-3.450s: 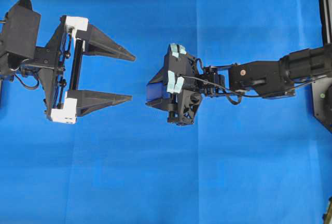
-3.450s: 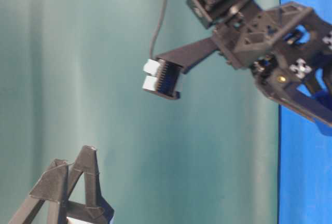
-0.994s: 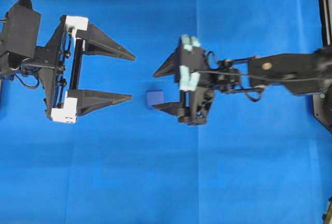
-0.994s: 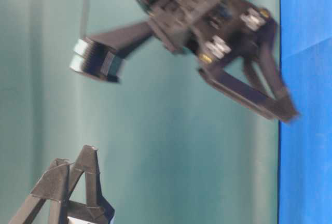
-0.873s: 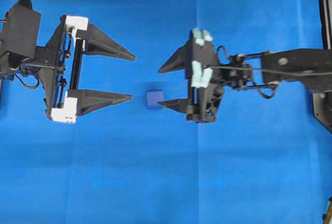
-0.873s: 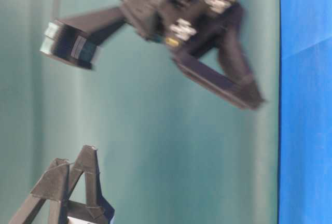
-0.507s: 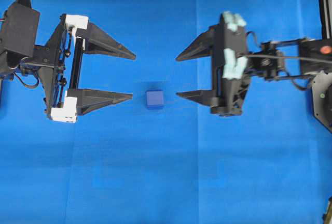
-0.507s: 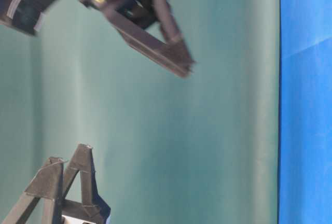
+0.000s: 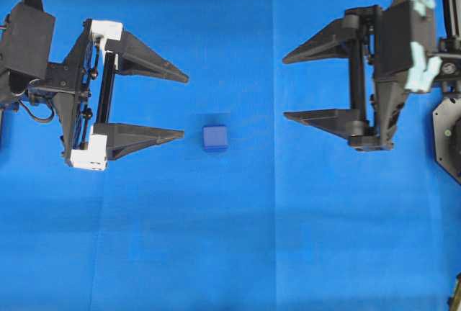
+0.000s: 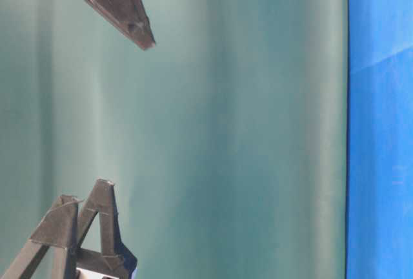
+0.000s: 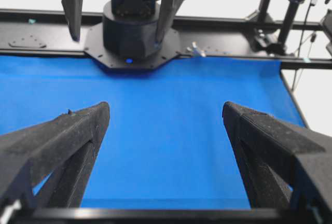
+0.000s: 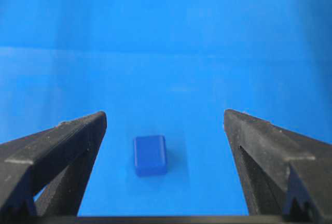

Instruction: Handover the blue block to the right arm after grasping it with the left arm, then place it in the designated position.

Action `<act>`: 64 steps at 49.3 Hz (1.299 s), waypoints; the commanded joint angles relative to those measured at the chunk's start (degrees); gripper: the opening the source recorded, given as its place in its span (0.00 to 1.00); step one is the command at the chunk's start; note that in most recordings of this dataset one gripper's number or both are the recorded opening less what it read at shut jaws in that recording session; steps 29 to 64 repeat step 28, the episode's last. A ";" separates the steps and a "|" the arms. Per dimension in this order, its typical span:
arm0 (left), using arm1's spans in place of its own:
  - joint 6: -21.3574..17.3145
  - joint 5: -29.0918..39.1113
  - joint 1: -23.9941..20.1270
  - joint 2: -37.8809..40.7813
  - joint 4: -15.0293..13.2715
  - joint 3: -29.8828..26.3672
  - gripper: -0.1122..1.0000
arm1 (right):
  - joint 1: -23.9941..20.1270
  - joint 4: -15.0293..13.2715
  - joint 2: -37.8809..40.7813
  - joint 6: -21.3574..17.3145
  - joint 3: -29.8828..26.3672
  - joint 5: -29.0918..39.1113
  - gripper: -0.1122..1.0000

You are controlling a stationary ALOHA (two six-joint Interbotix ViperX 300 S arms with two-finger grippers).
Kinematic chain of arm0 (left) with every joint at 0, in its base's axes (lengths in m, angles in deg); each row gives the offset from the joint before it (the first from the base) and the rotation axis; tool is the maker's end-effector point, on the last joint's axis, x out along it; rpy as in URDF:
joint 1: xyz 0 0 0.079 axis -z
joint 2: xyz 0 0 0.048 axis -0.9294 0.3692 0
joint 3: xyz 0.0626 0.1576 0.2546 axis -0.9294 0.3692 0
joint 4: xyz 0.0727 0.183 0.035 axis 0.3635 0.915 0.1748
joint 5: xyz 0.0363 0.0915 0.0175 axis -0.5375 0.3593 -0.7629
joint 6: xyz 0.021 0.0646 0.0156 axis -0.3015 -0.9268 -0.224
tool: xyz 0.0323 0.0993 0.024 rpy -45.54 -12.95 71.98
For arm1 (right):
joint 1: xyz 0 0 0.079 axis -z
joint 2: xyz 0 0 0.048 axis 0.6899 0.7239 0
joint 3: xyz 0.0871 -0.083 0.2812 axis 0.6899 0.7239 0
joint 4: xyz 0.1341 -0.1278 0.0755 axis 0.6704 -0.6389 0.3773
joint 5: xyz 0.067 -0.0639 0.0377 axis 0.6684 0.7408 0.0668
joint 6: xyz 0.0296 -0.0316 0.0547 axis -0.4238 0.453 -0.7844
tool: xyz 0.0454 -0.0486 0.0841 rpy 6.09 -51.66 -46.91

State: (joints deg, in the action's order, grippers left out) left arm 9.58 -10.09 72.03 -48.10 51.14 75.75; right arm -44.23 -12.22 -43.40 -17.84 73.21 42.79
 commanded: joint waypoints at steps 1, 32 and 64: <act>-0.09 -0.26 -0.09 -0.70 0.09 -1.41 0.94 | -0.09 -0.18 -1.23 -0.09 -0.35 -1.05 0.91; -0.09 -0.18 -0.09 -0.70 0.09 -1.41 0.94 | -0.09 -0.70 -0.88 -0.09 -0.18 -2.29 0.91; -0.09 -0.18 -0.09 -0.70 0.09 -1.41 0.94 | -0.09 -0.70 -0.88 -0.09 -0.18 -2.29 0.91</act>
